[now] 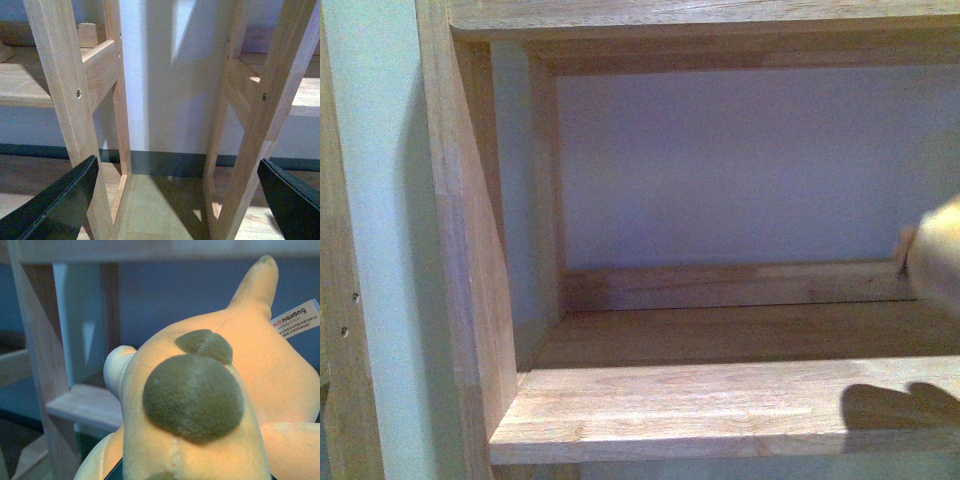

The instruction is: Put away toys

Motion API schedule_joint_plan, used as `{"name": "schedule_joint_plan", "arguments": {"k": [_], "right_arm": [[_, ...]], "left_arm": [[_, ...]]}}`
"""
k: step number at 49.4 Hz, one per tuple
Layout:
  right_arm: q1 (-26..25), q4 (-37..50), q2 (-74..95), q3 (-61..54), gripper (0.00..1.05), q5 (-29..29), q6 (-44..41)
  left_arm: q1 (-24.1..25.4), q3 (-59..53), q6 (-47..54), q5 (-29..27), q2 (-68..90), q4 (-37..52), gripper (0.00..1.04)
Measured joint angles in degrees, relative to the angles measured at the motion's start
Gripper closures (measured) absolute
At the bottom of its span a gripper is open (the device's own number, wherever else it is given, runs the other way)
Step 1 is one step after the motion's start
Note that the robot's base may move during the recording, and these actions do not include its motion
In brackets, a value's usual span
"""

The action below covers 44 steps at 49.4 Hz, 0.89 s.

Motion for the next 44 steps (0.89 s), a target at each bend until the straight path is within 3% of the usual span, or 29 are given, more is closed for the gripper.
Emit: {"name": "schedule_joint_plan", "arguments": {"k": [22, 32, 44], "right_arm": [[15.0, 1.7, 15.4, 26.9, 0.87, 7.5, -9.4], [15.1, 1.4, 22.2, 38.5, 0.87, 6.4, -9.9], [12.2, 8.6, 37.6, 51.7, 0.87, 4.5, -4.8]], "left_arm": [[0.0, 0.0, 0.0, 0.0, 0.0, 0.0, 0.06], [0.0, 0.0, 0.0, 0.0, 0.0, 0.0, 0.06], [0.0, 0.0, 0.0, 0.0, 0.0, 0.0, 0.06]]}}
